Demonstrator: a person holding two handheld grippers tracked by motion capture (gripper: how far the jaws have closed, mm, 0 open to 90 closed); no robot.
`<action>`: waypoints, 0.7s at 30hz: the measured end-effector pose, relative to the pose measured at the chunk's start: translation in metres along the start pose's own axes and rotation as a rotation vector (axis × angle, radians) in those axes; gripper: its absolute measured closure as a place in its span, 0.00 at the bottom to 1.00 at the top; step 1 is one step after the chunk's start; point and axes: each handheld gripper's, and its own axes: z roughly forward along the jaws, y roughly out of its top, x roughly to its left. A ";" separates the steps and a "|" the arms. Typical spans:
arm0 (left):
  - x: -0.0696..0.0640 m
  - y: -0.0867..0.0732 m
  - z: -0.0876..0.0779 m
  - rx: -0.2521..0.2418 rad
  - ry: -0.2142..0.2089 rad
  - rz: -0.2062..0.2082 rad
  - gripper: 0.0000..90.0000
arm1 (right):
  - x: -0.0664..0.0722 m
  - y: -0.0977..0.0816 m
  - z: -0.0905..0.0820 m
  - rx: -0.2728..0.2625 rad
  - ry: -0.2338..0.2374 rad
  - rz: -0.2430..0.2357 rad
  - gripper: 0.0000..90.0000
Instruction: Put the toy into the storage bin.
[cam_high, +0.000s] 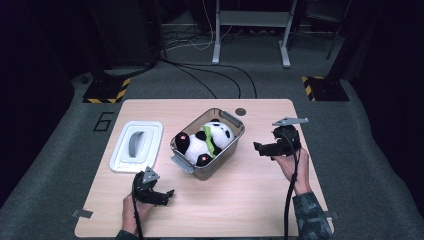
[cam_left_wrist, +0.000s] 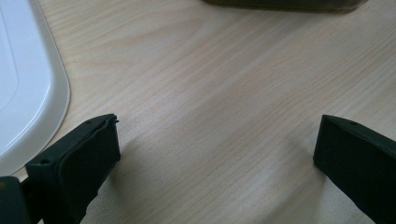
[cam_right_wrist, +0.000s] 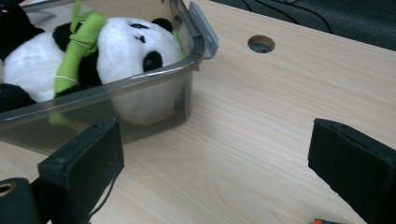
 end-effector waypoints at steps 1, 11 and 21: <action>0.000 0.000 0.000 0.000 0.000 0.000 0.00 | -0.002 -0.001 0.000 0.000 -0.001 -0.001 0.03; 0.000 0.000 0.000 0.000 0.000 0.000 0.00 | -0.017 -0.015 -0.004 0.007 -0.045 0.030 0.02; 0.000 0.000 0.000 0.000 -0.001 0.000 0.00 | -0.029 -0.027 -0.003 0.017 -0.081 0.062 0.01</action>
